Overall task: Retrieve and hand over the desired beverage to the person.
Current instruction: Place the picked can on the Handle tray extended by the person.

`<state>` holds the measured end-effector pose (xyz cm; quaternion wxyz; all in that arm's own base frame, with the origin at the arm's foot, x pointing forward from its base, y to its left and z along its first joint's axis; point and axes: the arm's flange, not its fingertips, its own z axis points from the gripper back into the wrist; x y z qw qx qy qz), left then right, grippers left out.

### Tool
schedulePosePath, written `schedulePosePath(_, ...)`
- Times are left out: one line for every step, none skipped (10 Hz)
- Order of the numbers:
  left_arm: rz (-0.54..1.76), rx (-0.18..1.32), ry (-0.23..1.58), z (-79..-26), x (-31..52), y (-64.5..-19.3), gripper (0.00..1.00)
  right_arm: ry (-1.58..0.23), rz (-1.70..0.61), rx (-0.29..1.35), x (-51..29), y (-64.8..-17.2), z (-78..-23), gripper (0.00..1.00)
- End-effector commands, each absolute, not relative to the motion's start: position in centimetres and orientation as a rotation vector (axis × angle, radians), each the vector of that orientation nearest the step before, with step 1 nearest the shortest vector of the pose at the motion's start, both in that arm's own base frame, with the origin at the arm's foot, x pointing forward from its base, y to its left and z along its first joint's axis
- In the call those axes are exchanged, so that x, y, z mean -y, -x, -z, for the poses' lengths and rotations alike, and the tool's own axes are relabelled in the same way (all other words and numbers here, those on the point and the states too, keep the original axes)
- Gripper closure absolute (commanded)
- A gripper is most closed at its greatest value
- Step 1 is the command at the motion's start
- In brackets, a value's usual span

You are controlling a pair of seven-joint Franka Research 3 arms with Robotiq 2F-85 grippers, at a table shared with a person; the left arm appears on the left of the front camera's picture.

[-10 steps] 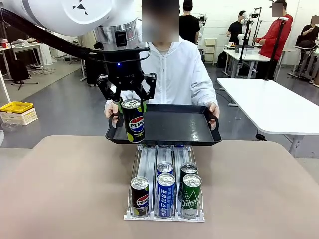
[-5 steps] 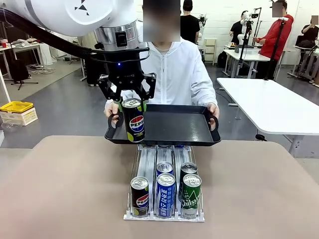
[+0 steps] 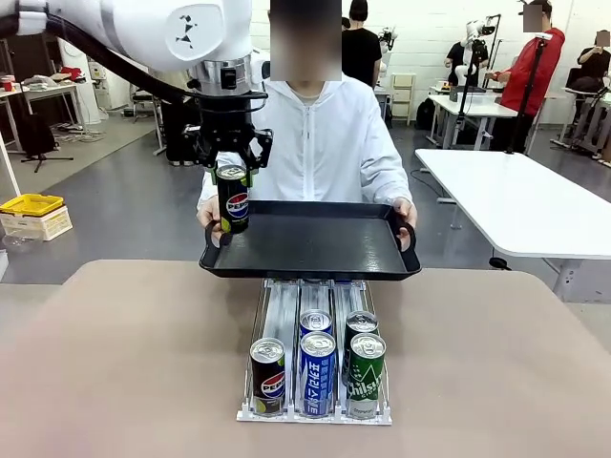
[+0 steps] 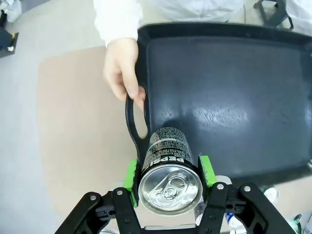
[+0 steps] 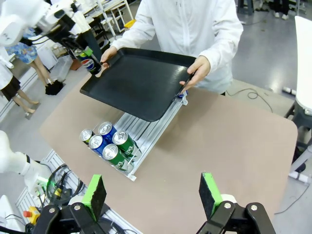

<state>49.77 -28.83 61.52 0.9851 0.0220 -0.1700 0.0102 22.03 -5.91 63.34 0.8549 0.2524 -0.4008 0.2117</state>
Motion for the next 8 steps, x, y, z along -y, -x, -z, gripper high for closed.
schedulePosePath(-0.03,0.329,-0.012,-62.1,30.1,-51.8,0.41,-0.555,-0.464,0.844,5.9,-22.2,-63.3,0.0)
schedulePosePath(-0.04,0.285,0.009,-61.3,30.5,-53.2,0.41,-0.555,-0.464,0.844,5.9,-22.2,-63.3,0.0)
schedulePosePath(-0.039,0.29,0.022,-61.5,31.3,-53.2,0.41,-0.555,-0.464,0.844,5.9,-22.2,-63.3,0.0)
schedulePosePath(-0.029,0.27,0.016,-61.1,32.9,-53.5,0.41,-0.555,-0.464,0.844,5.9,-22.2,-63.3,0.0)
schedulePosePath(-0.023,0.275,0.004,-60.7,33.7,-53.6,0.41,-0.555,-0.464,0.844,5.9,-22.2,-63.3,0.0)
schedulePosePath(-0.013,0.27,0.008,-60.5,34.2,-53.6,0.41,-0.555,-0.464,0.844,5.9,-22.2,-63.3,0.0)
schedulePosePath(-0.005,0.281,0.008,-59.7,32.8,-53.1,0.41,-0.555,-0.464,0.844,5.9,-22.2,-63.3,0.0)
schedulePosePath(-0.005,0.281,0.008,-59.7,32.8,-53.1,0.41,-0.555,-0.464,0.844,5.9,-22.2,-63.3,0.0)
